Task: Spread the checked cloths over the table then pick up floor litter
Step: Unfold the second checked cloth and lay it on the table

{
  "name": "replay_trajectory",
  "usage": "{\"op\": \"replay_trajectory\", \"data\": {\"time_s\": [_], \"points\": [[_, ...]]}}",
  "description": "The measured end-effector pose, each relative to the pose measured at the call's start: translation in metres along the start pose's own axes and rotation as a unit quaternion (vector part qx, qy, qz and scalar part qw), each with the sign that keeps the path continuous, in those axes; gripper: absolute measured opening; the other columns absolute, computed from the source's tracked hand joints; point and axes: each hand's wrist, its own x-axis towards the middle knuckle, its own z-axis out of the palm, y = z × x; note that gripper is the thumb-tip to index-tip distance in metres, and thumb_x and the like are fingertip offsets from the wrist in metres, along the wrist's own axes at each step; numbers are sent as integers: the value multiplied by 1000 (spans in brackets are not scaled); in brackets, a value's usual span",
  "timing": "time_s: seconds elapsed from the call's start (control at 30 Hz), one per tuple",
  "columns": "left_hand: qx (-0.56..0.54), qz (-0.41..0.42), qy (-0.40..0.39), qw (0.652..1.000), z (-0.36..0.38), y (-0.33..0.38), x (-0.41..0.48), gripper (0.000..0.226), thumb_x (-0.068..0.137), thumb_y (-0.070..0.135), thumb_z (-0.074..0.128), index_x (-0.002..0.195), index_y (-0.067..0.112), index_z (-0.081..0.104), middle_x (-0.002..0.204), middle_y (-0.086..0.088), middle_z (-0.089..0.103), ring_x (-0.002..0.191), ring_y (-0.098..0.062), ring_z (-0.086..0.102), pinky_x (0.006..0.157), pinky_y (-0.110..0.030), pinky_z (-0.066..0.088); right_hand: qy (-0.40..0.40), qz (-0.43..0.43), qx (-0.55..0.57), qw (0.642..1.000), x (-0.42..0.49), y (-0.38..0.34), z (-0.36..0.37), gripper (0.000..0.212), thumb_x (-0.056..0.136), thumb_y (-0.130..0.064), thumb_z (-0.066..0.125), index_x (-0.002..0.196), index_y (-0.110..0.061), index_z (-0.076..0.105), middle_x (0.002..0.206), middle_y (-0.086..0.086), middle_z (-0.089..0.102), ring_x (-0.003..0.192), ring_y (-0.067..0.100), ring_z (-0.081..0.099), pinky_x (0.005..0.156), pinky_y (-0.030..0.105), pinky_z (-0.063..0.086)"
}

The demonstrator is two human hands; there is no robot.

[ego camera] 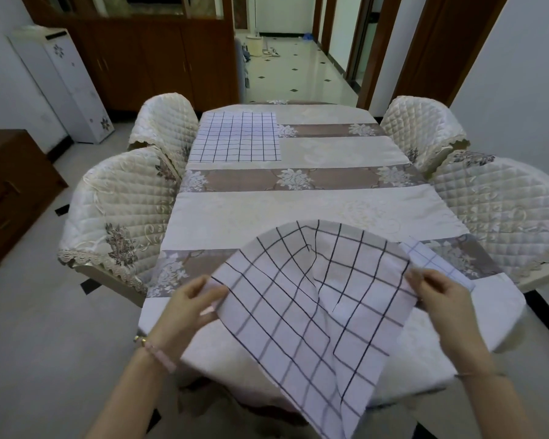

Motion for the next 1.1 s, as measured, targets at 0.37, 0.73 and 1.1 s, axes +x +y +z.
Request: {"op": "replay_trajectory", "data": {"time_s": [0.37,0.73,1.1], "points": [[-32,119,199,972,-35,51,23,13,85,18,64,74,12,63,75,-7,66,72,-21,63,70,-32,54,25,-11,15,1000,39,-33,-18,59,65,-66,66,79,-9,67,93,16,69,84,21,60,77,37,50],[74,168,279,942,-56,56,-2,13,85,13,65,74,18,60,77,1,61,77,-14,57,75,-25,45,-43,-19,-46,998,48,-42,-8,17,89,-20,60,75,-17,68,61,-6,71,61,9,67,61,26,52],[13,-46,362,931,-123,-47,-106,13,87,15,63,95,7,67,89,-11,70,79,-25,65,66,-30,51,-205,7,-116,972,28,6,84,49,89,-30,60,101,18,56,107,38,59,94,46,57,76,37,45]]}}
